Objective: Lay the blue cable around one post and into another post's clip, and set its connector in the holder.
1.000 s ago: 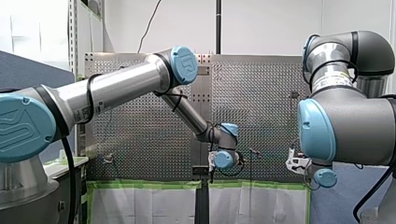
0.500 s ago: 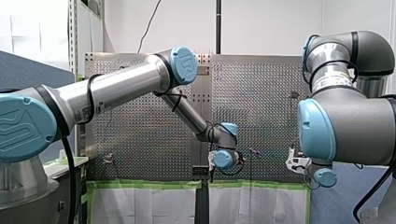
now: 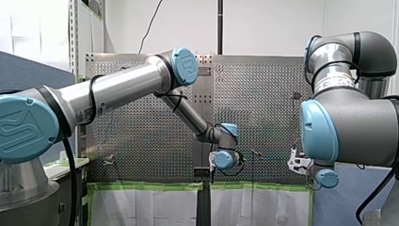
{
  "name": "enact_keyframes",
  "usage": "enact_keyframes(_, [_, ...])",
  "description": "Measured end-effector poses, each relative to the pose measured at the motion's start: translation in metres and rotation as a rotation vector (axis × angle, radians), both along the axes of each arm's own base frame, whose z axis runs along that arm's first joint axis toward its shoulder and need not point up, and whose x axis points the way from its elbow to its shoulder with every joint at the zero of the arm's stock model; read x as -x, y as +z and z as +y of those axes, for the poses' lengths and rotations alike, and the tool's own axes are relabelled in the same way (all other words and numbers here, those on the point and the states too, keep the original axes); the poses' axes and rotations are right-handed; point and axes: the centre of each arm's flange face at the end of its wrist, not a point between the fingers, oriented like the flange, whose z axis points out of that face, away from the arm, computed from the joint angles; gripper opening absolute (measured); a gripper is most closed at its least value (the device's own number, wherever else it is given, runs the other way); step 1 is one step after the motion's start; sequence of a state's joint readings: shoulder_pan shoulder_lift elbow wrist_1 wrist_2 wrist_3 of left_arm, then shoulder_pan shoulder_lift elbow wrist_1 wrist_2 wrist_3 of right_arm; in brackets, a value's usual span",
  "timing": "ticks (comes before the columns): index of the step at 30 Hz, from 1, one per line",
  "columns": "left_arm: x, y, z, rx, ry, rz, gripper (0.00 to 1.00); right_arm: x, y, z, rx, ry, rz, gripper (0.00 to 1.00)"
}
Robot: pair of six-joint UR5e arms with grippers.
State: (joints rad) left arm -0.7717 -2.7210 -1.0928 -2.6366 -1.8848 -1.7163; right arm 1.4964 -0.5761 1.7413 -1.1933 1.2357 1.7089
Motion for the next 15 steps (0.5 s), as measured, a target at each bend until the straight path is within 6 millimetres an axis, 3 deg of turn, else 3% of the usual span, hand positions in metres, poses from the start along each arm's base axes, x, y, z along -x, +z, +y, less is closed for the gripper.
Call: enact_keyframes(15, [-0.0060, 0.0067, -0.0036, 0.010, -0.006, -0.006, 0.05, 0.0014, 0.0014, -0.0033, 0.002, -0.003, 0.002, 0.00])
